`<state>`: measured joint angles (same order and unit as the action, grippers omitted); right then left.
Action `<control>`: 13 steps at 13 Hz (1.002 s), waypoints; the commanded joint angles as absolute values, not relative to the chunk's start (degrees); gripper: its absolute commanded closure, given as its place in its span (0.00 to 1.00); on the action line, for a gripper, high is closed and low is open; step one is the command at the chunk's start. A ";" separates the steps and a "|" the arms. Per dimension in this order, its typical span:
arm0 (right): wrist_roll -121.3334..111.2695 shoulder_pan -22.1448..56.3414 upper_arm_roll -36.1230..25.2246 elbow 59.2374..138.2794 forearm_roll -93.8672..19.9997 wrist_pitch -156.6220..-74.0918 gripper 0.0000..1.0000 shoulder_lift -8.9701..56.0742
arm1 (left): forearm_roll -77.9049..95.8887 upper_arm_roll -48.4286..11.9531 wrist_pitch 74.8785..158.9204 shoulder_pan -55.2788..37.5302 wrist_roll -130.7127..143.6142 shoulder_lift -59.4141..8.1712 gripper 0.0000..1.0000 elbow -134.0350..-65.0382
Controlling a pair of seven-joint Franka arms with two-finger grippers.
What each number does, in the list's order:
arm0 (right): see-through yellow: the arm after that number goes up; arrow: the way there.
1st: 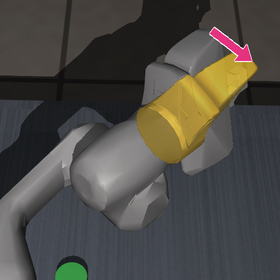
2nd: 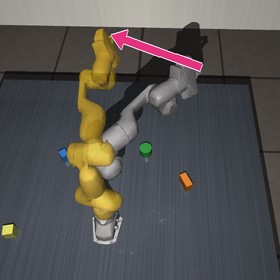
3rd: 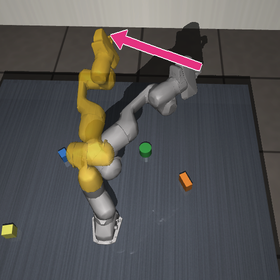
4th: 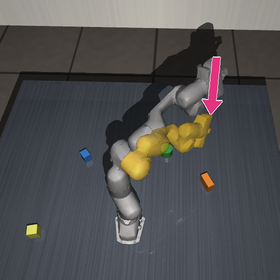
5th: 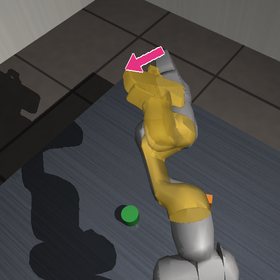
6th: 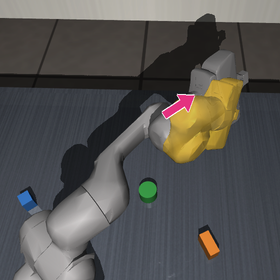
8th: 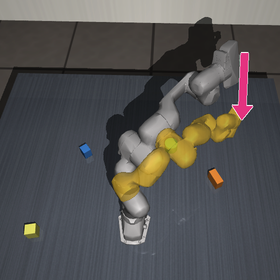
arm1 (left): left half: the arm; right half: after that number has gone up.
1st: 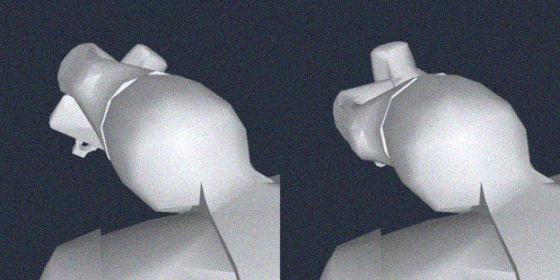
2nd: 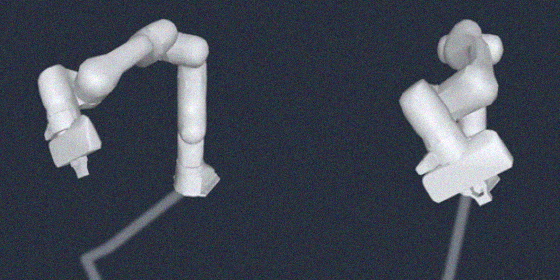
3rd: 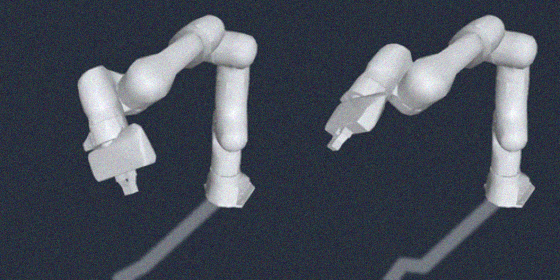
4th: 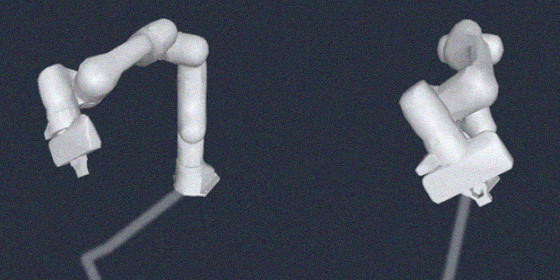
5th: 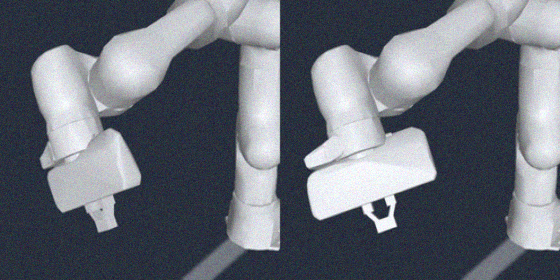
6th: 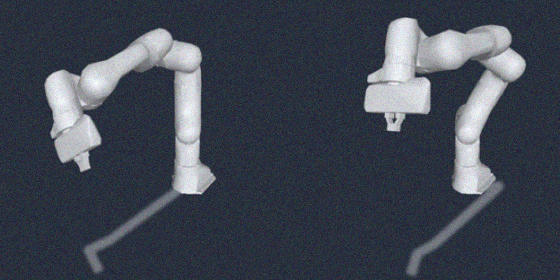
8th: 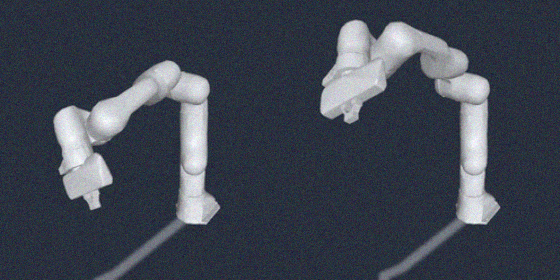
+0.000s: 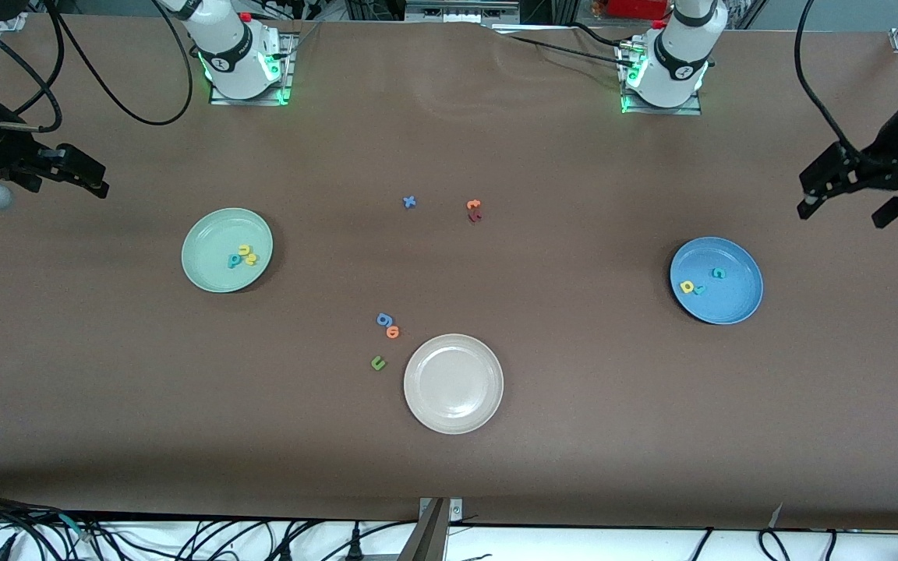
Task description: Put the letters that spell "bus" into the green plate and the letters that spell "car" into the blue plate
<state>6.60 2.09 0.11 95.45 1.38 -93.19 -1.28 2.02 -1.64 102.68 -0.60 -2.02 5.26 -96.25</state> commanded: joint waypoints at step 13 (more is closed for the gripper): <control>6.06 1.32 0.44 95.71 1.23 -93.43 0.00 -1.58 | 0.35 -1.76 94.83 -2.90 5.28 10.28 0.00 -102.31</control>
